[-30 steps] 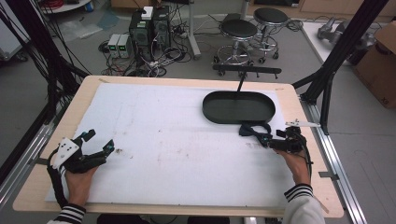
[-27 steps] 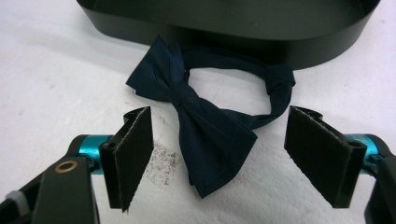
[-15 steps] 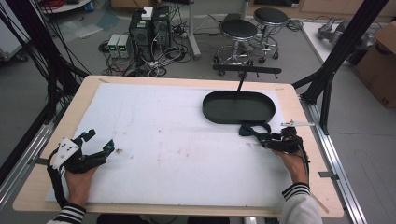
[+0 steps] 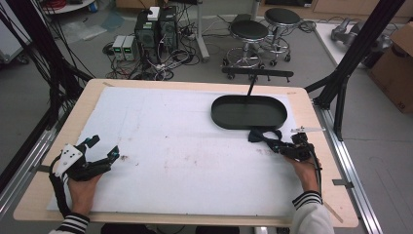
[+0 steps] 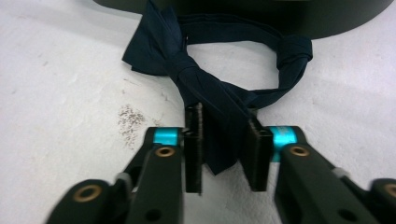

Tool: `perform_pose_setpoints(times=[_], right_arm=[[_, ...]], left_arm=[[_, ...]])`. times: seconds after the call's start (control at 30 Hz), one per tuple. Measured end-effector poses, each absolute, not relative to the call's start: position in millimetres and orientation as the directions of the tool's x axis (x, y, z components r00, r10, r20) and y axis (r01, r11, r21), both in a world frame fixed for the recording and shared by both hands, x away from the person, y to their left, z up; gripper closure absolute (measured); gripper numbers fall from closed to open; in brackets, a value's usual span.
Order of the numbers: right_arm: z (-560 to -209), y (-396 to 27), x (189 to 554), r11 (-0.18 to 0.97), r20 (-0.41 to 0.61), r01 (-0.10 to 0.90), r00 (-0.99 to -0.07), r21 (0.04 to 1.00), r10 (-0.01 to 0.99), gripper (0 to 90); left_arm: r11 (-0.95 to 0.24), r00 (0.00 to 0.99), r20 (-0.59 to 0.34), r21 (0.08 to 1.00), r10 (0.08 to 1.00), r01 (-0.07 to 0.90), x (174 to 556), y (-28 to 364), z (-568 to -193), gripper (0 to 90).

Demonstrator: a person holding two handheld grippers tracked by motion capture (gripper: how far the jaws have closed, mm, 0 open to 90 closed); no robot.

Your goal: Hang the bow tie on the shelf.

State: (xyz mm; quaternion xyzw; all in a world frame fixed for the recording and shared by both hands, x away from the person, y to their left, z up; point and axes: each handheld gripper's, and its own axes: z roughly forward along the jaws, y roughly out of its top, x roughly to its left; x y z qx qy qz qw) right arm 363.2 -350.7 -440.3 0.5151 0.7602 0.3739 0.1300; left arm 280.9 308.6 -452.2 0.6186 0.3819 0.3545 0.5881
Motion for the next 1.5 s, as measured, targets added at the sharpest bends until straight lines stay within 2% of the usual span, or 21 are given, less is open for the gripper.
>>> perform_pose_setpoints(times=[0.17, 0.53, 0.83, 1.1, 1.5], right_arm=[[-438.5, -351.7, 362.2, 0.185, 0.192, 0.683, -0.437, 0.706, 0.879, 81.1], [-434.0, -349.0, 358.9, 0.21, 0.165, 0.657, -0.46, 0.724, 0.872, 82.1], [-421.3, -340.3, 351.6, 0.258, 0.073, 0.545, -0.512, 0.798, 0.856, 82.3], [-410.1, -339.2, 343.9, 0.201, 0.079, 0.472, -0.509, 0.858, 0.857, 82.6], [-396.0, -343.5, 334.5, 0.077, 0.099, 0.351, -0.456, 0.933, 0.884, 82.7]], left_arm=[[-0.016, 0.456, -0.011, 0.998, 0.89, 0.055, 280.8, 308.5, -452.3, 15.4], [-0.017, 0.457, -0.01, 0.998, 0.89, 0.054, 280.8, 308.4, -452.3, 15.4], [-0.017, 0.456, -0.009, 0.999, 0.89, 0.052, 280.7, 308.2, -452.4, 15.4], [-0.018, 0.457, -0.007, 0.999, 0.889, 0.05, 280.6, 307.9, -452.4, 15.4], [-0.017, 0.457, -0.008, 0.999, 0.89, 0.05, 280.6, 307.8, -452.4, 15.4]])
